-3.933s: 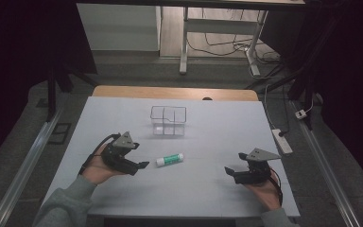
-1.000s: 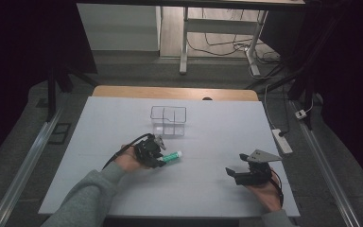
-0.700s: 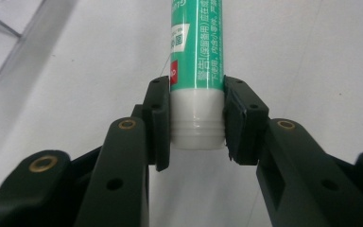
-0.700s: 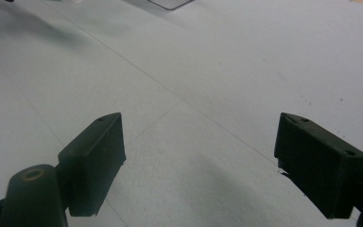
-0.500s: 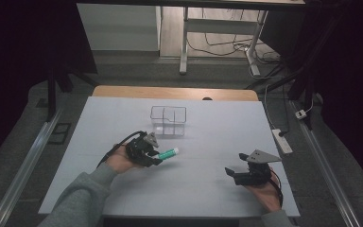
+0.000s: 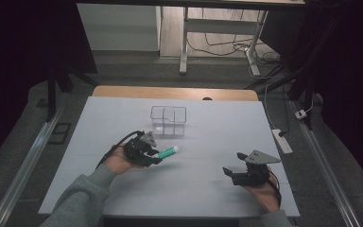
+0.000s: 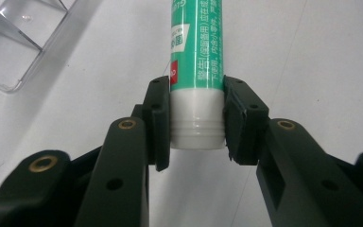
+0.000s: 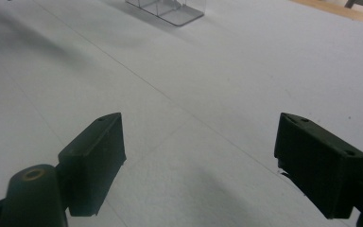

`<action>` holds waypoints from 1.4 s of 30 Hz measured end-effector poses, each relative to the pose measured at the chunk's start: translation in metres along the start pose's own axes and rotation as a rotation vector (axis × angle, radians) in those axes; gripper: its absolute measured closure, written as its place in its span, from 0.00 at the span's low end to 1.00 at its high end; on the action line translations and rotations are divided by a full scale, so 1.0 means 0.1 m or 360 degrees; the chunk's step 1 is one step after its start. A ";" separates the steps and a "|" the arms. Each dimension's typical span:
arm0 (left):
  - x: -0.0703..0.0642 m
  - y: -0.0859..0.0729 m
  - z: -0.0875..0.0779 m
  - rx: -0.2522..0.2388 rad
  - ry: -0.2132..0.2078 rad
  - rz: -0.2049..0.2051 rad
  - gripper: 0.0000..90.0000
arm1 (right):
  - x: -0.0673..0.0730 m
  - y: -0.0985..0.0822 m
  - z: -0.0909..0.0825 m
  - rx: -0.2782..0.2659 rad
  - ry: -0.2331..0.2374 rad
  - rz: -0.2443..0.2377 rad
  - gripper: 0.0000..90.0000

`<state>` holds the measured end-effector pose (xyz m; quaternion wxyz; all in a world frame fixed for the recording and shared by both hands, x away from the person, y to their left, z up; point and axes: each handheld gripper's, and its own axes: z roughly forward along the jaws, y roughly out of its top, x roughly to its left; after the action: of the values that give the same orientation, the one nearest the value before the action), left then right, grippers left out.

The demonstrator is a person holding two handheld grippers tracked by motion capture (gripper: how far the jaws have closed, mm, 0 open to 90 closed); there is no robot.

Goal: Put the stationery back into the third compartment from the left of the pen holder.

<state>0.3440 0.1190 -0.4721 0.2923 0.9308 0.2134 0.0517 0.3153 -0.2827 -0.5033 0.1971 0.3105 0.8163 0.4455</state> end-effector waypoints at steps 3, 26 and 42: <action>-0.02 0.01 0.01 -0.0004 -0.0005 0.0007 0.71 | 0.05 0.03 0.00 -0.0015 0.0012 -0.0023 0.20; -0.11 0.14 0.12 0.0003 -0.0048 0.0041 0.71 | 0.35 0.22 0.18 0.0017 0.0102 -0.0131 0.24; -0.15 0.29 0.26 0.0092 -0.0079 0.0092 0.71 | 0.52 0.38 0.36 0.0065 0.0138 -0.0242 0.25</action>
<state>0.3463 0.0779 -0.4766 0.2688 0.9457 0.1804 0.0307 0.3118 -0.2097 -0.4928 0.1884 0.2321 0.8542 0.4255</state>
